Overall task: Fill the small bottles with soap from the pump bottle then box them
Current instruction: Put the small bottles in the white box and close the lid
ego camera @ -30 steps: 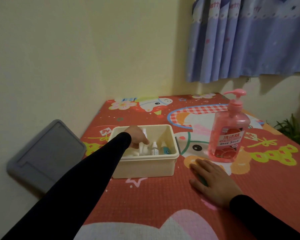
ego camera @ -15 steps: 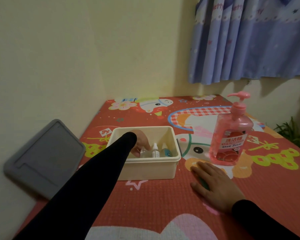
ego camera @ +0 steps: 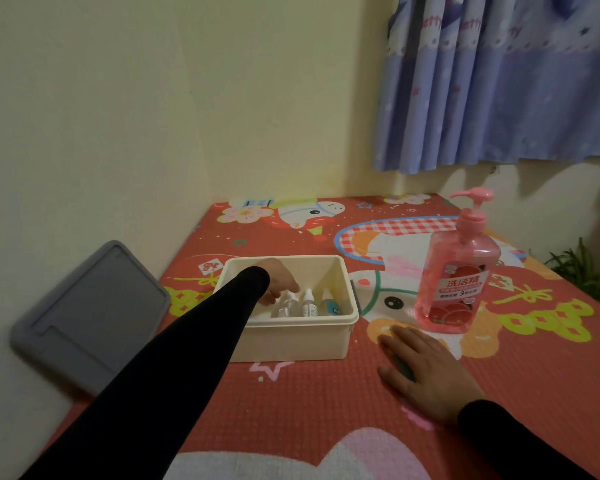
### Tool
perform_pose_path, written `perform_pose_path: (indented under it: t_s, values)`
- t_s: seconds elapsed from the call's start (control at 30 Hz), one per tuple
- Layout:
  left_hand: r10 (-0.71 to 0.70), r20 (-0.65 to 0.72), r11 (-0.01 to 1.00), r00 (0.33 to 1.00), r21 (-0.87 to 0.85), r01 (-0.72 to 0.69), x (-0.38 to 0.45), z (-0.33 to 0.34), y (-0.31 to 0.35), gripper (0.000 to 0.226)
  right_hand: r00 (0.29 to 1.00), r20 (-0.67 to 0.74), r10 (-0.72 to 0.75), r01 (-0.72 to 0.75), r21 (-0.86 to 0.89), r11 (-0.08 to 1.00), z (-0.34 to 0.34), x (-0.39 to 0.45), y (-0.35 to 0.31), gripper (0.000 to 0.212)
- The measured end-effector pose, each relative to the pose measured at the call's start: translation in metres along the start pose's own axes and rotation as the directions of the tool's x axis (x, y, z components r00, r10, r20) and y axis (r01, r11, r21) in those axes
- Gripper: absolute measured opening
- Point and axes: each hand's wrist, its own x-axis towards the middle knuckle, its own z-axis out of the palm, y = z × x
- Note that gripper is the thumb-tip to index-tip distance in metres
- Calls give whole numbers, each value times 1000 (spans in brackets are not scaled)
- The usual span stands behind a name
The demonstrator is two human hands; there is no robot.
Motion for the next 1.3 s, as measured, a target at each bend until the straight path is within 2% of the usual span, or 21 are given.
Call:
perform_pose_path:
  t_s: [0.13,0.2,0.27,0.4,0.5,0.57,0.67,0.8,0.9,1.0,1.13,1.23,1.3]
  values:
    - [181,-136,977,974,142,-162,-9,-5,2,26,1000,-8,4,-4,3,1000,0,0,-1,97]
    - [292,-201,942,935,227,-245,-16,-7,1,25,1000,-6,4,-4,3,1000,0,0,-2,97]
    - [369,-283,918,885,256,-301,-25,-10,-1,37,1000,2,4,-4,-2,1000,-1,0,-1,96]
    - [446,-400,891,801,280,-356,-49,-14,-11,42,1000,-12,-2,2,-17,1000,1,-1,0,79]
    - [463,-464,886,756,267,-378,-70,-18,-24,41,1000,5,-9,10,-20,1000,1,-1,0,93]
    - [469,-521,883,713,261,-391,-83,-21,-36,41,1000,20,-7,7,-15,1000,0,-2,0,88]
    - [412,-611,905,676,187,-383,-101,-24,-57,38,1000,19,-11,11,-28,1000,-2,-4,0,69]
    - [307,-672,939,674,96,-331,-119,-29,-85,37,999,35,-27,28,-46,999,-3,-4,-2,84]
    - [216,-703,954,677,3,-301,-132,-29,-108,34,1000,16,-22,23,-47,999,-4,-7,-4,73]
    - [143,-739,964,658,-48,-263,-143,-28,-133,35,999,13,-47,47,-22,999,-6,-11,-11,76]
    - [23,-769,992,638,-64,-113,-159,-28,-161,37,996,6,-87,86,19,996,-10,-18,-27,86]
    - [-125,-784,987,608,-160,-3,-167,-26,-176,36,996,-10,-92,92,17,996,-14,-20,-37,69]
    - [-231,-762,968,605,-244,62,-171,-25,-189,39,996,-20,-93,93,29,995,-14,-20,-41,68]
